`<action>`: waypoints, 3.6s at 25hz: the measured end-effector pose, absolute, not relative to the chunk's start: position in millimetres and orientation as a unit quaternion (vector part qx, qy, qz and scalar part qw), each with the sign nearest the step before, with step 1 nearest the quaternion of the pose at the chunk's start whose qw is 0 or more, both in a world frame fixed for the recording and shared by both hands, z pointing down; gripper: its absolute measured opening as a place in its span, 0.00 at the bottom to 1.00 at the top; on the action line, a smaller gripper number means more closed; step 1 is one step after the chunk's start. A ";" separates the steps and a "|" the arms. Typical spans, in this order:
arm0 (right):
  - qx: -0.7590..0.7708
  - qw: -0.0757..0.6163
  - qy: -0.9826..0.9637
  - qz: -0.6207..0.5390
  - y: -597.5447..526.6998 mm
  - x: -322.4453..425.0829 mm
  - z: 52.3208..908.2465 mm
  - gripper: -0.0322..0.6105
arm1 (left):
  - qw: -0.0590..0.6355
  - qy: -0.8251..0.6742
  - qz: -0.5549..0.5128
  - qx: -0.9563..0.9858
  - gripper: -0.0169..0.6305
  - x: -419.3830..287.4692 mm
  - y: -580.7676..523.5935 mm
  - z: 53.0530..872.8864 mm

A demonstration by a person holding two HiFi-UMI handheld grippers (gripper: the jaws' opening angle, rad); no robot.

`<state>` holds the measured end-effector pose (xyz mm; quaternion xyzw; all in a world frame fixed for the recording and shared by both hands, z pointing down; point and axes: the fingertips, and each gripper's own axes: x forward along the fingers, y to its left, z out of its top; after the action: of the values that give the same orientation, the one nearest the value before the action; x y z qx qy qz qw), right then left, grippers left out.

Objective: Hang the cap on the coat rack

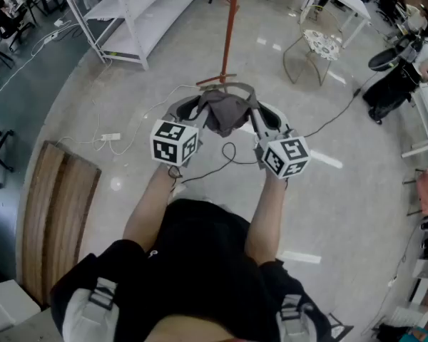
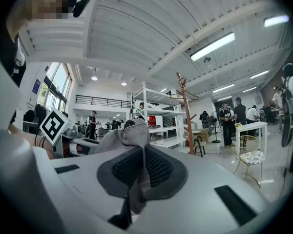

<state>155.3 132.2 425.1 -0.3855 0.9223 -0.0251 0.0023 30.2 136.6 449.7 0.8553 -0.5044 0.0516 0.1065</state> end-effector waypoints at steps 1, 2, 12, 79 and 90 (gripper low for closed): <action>-0.384 0.000 0.923 -0.021 131.9 156.4 424.2 0.05 | 0.107 -0.504 0.049 0.855 0.19 31.7 136.9 450.0; -0.383 -0.001 0.924 -0.018 131.8 157.2 423.5 0.05 | 0.108 -0.504 0.047 0.855 0.19 33.0 137.2 450.4; -0.372 0.011 0.928 -0.005 125.0 149.6 418.1 0.05 | 0.107 -0.513 0.042 0.851 0.19 27.1 130.6 445.7; -0.425 0.000 0.903 -0.062 -434.7 43.9 424.6 0.05 | 0.102 -0.434 0.078 0.892 0.19 -73.8 -435.5 450.7; -0.450 -0.004 0.888 -0.097 -490.2 57.2 439.3 0.05 | 0.113 -0.404 0.097 0.903 0.19 -59.3 -498.4 463.6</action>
<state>57.2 -490.2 439.3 -0.4498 0.8878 -0.0969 -0.0038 -59.3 -498.4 463.6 0.9026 -0.4040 0.0968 0.1131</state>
